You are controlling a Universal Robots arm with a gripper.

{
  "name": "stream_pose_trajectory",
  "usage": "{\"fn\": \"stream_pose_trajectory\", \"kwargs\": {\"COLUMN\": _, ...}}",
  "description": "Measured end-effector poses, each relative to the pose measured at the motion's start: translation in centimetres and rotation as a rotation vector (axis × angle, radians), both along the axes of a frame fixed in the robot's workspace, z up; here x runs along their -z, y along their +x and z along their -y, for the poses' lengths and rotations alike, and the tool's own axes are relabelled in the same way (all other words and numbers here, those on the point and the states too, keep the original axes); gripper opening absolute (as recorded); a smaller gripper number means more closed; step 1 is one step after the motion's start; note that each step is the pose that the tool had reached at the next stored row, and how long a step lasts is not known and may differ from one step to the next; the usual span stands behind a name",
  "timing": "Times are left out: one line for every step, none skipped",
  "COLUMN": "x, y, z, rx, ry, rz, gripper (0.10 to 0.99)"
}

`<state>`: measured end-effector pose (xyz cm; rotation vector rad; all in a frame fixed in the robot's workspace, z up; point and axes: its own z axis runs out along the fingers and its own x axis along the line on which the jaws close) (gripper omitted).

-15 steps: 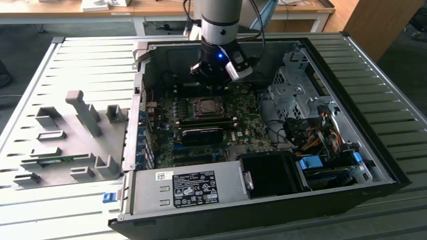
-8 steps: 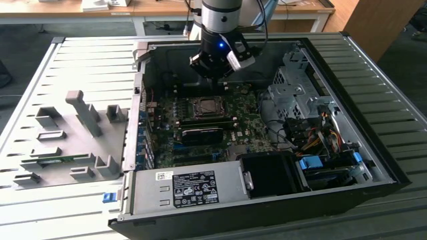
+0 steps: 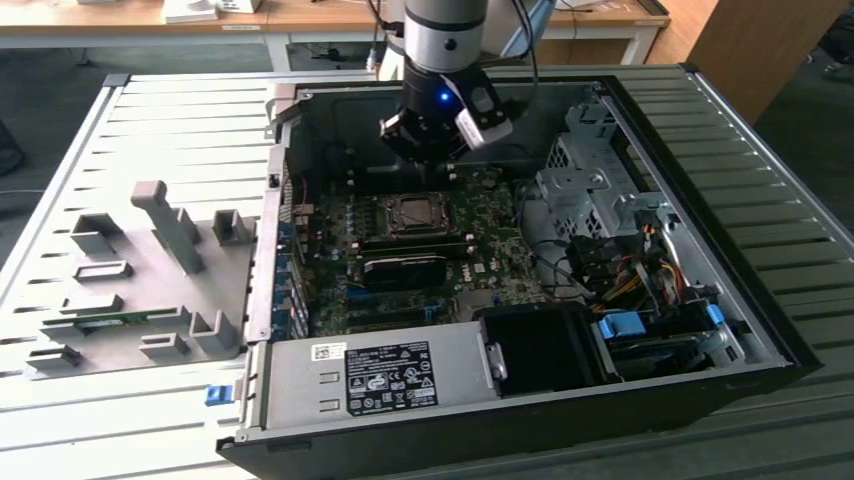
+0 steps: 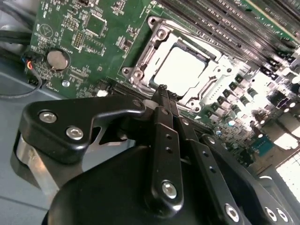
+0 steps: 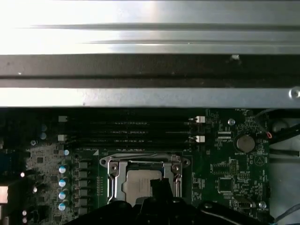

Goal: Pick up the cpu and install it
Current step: 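Install the second cpu locking lever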

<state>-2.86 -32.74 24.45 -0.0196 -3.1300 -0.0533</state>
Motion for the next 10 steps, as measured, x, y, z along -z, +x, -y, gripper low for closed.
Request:
{"fn": "stream_pose_trajectory", "kwargs": {"x": 0.03, "y": 0.0, "z": 0.13, "rx": 0.0, "ry": 0.0, "rz": 0.0, "gripper": 0.106}}
{"fn": "stream_pose_trajectory", "kwargs": {"x": 0.07, "y": 0.0, "z": 0.32, "rx": 0.0, "ry": 0.0, "rz": -0.0002, "gripper": 0.106}}
{"fn": "stream_pose_trajectory", "kwargs": {"x": 0.12, "y": 0.0, "z": 0.55, "rx": 0.0, "ry": 0.0, "rz": -0.0001, "gripper": 0.106}}
{"fn": "stream_pose_trajectory", "kwargs": {"x": 0.17, "y": 0.0, "z": 0.86, "rx": 0.0, "ry": 0.0, "rz": -0.0001, "gripper": 0.106}}
{"fn": "stream_pose_trajectory", "kwargs": {"x": 0.2, "y": 0.0, "z": 1.14, "rx": 0.0, "ry": 0.0, "rz": -0.0001, "gripper": 0.106}}
{"fn": "stream_pose_trajectory", "kwargs": {"x": 0.21, "y": 0.0, "z": 1.33, "rx": 0.0, "ry": 0.0, "rz": -0.0004, "gripper": 0.106}}
{"fn": "stream_pose_trajectory", "kwargs": {"x": 0.22, "y": 0.0, "z": 1.48, "rx": 0.0, "ry": 0.0, "rz": -0.0007, "gripper": 0.106}}
{"fn": "stream_pose_trajectory", "kwargs": {"x": 0.23, "y": 0.0, "z": 1.7, "rx": 0.0, "ry": 0.0, "rz": -0.0013, "gripper": 0.106}}
{"fn": "stream_pose_trajectory", "kwargs": {"x": 0.24, "y": 0.0, "z": 1.98, "rx": 0.0, "ry": 0.0, "rz": -0.0019, "gripper": 0.106}}
{"fn": "stream_pose_trajectory", "kwargs": {"x": 0.24, "y": 0.0, "z": 2.3, "rx": 0.0, "ry": 0.0, "rz": -0.003, "gripper": 0.106}}
